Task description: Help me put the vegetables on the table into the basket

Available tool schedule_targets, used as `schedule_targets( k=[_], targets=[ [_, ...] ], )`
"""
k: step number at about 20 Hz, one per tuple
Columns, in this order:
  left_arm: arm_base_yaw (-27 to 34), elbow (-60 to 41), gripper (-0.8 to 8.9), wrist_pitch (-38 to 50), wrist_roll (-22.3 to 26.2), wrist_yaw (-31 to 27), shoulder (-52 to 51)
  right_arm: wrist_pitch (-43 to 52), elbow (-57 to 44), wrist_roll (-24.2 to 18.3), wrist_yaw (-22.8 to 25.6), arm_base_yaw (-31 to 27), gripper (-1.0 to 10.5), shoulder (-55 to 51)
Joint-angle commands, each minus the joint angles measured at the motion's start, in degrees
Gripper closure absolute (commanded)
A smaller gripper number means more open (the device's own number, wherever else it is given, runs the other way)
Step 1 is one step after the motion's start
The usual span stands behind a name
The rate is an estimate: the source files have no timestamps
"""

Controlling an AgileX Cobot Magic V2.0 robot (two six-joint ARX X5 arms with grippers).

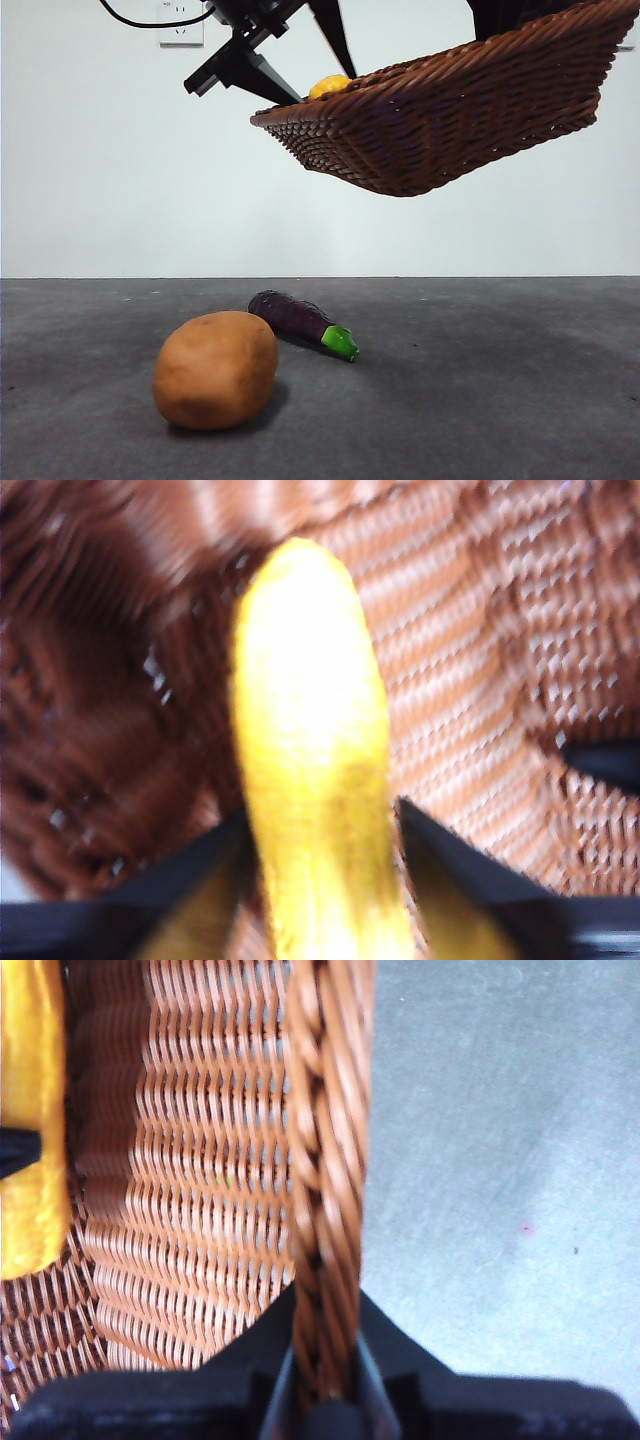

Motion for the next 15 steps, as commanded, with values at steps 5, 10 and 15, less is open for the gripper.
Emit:
schedule_targets(
  k=[5,10,15],
  targets=[
    [0.11,-0.24,3.10,0.94,-1.42,0.31,-0.02,-0.31,-0.37,0.63,1.42,0.24,9.6,-0.17],
    [-0.85,-0.24,3.10,-7.87,7.67,0.76,-8.59,-1.29,-0.37,-0.94,3.39,-2.80,9.6,-0.15],
    [-5.64,-0.26,3.10,-30.05,16.41,-16.02,-15.78,-1.18,-0.37,-2.78,1.44,-7.06,9.6,-0.15]
  ],
)
